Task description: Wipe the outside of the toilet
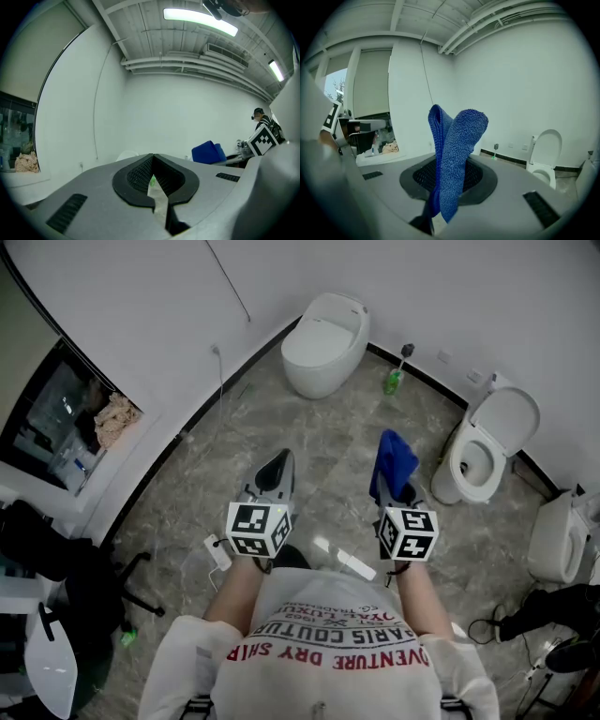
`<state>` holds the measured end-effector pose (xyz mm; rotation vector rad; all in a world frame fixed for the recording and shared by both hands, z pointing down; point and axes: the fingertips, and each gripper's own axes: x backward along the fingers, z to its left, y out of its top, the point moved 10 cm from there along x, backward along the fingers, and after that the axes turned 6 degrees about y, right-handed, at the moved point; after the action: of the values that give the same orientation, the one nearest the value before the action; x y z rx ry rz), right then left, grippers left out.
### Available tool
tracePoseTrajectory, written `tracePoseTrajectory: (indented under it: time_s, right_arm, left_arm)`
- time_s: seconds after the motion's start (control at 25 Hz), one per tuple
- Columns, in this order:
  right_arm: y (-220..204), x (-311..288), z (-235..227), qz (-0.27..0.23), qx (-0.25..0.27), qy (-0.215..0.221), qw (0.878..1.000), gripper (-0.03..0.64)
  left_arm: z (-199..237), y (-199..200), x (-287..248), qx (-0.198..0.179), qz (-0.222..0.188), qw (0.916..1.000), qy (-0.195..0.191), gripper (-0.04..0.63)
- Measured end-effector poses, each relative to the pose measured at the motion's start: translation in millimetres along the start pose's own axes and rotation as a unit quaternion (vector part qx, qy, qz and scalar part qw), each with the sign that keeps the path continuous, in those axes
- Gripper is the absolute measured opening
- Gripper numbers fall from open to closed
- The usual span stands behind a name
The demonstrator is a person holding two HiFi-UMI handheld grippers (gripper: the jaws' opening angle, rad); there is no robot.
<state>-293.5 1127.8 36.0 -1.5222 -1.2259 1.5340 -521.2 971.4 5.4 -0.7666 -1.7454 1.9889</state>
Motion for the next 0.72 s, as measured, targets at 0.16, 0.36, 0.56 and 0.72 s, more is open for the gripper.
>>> tracePoseTrajectory:
  time_s: [0.16, 0.36, 0.56, 0.72]
  right_arm:
    - [0.2, -9.3, -0.1, 0.006, -0.017, -0.004, 1.000, 0.077]
    - [5.5, -37.2, 1.1, 0.018, -0.027, -0.012, 0.999, 0.077]
    - [21.9, -88.3, 5.1, 0.025, -0.042, -0.029, 0.998, 0.077]
    - [43.5, -139.3, 11.3, 0.026, -0.055, -0.042, 0.997, 0.077]
  left_arm:
    - [8.4, -0.9, -6.8, 0.003, 0.008, 1.0000, -0.003, 0.006]
    - [34.9, 0.1, -27.9, 0.008, 0.017, 0.9998, -0.003, 0.006]
    - [80.7, 6.5, -68.7, 0.011, 0.023, 0.9996, -0.011, 0.006]
    - [127.4, 18.2, -108.2, 0.009, 0.027, 0.9994, -0.020, 0.006]
